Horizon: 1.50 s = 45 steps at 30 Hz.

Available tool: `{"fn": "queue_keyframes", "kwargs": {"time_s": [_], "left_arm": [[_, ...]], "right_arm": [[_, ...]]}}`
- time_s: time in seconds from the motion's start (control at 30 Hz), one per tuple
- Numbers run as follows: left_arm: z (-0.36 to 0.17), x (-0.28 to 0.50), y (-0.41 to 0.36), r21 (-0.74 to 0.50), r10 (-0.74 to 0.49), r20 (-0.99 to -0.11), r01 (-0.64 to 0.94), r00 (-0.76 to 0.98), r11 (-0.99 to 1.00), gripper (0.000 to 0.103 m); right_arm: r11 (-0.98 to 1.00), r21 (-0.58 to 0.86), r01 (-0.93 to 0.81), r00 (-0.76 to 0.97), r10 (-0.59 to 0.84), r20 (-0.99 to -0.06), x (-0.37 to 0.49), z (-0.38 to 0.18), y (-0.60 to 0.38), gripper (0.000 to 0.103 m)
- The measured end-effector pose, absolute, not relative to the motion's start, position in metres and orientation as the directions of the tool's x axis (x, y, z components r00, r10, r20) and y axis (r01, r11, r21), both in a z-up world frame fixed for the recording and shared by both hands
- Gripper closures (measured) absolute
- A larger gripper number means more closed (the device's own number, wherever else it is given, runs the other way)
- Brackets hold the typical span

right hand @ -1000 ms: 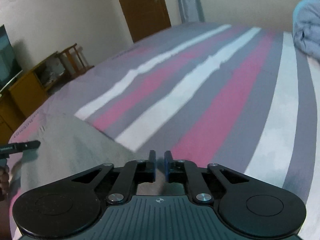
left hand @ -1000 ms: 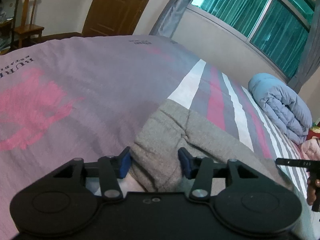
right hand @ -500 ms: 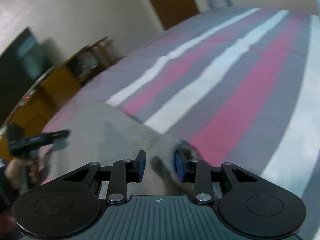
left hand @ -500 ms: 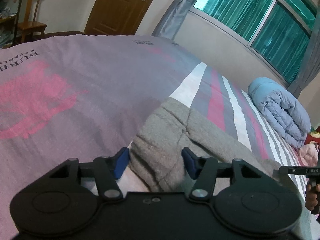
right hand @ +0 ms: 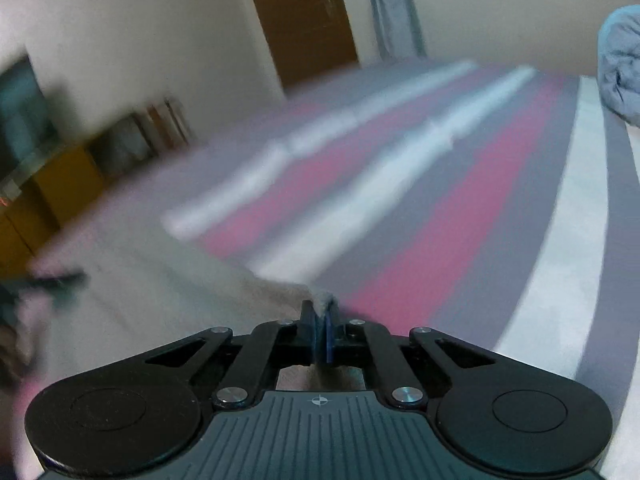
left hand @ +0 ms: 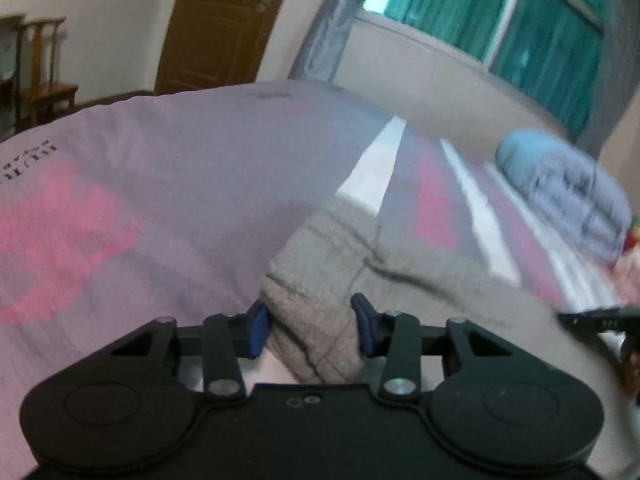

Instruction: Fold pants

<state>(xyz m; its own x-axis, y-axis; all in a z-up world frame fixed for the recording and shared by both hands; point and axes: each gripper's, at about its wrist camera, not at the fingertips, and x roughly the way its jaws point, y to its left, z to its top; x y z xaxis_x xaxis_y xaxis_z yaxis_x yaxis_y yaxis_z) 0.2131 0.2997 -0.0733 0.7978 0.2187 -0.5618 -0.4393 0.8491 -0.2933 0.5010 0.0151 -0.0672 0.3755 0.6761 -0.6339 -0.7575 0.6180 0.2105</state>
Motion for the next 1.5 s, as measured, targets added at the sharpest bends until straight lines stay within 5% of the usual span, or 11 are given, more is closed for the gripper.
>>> {"fn": "queue_keyframes", "kwargs": {"time_s": [0.13, 0.2, 0.3, 0.53, 0.67, 0.8, 1.0, 1.1, 1.17, 1.3, 1.5], "left_arm": [[-0.066, 0.206, 0.305, -0.298, 0.212, -0.578, -0.446, 0.788, 0.844, 0.054], [-0.057, 0.199, 0.300, -0.231, 0.286, -0.578, -0.489, 0.765, 0.841, 0.020], [-0.044, 0.180, 0.289, -0.201, 0.318, -0.550, -0.492, 0.772, 0.847, 0.020], [-0.023, 0.170, 0.210, -0.150, 0.265, -0.485, -0.378, 0.833, 0.913, 0.018], [-0.029, 0.184, 0.160, -0.096, 0.192, -0.500, -0.274, 0.844, 0.957, 0.013], [-0.059, 0.211, 0.142, -0.003, 0.172, -0.641, -0.226, 0.748, 0.974, 0.008], [-0.060, 0.205, 0.145, -0.061, 0.152, -0.632, -0.245, 0.759, 0.968, 0.006], [-0.076, 0.205, 0.160, -0.183, 0.088, -0.638, -0.261, 0.765, 0.948, 0.006], [-0.078, 0.201, 0.165, -0.223, 0.081, -0.627, -0.278, 0.775, 0.934, 0.006], [-0.077, 0.205, 0.158, -0.171, 0.110, -0.635, -0.279, 0.764, 0.945, 0.006], [-0.078, 0.202, 0.158, -0.171, 0.115, -0.634, -0.284, 0.765, 0.943, 0.006]], "right_arm": [[0.663, 0.162, -0.731, 0.422, 0.625, -0.656, 0.492, -0.080, 0.022, 0.099], [0.680, 0.193, -0.707, 0.438, 0.636, -0.636, 0.487, -0.069, 0.011, 0.088], [0.747, 0.252, -0.615, 0.547, 0.635, -0.546, 0.466, -0.038, -0.039, 0.061], [0.825, 0.318, -0.467, 0.707, 0.564, -0.426, 0.354, -0.023, -0.185, 0.060], [0.833, 0.313, -0.457, 0.683, 0.554, -0.476, 0.297, -0.051, -0.198, 0.060], [0.876, 0.246, -0.416, 0.635, 0.473, -0.611, 0.290, -0.098, -0.179, 0.059], [0.912, 0.301, -0.280, 0.797, 0.395, -0.457, 0.259, -0.059, -0.249, 0.059], [0.957, 0.277, -0.085, 0.767, 0.240, -0.595, 0.265, -0.084, -0.302, 0.061], [0.898, 0.432, -0.081, 0.758, 0.337, -0.558, 0.259, -0.089, -0.343, 0.062], [0.765, 0.628, 0.143, 0.907, 0.152, -0.392, 0.211, -0.074, -0.426, 0.062], [0.530, 0.797, 0.290, 0.927, 0.053, -0.372, 0.184, -0.092, -0.491, 0.062]]}}
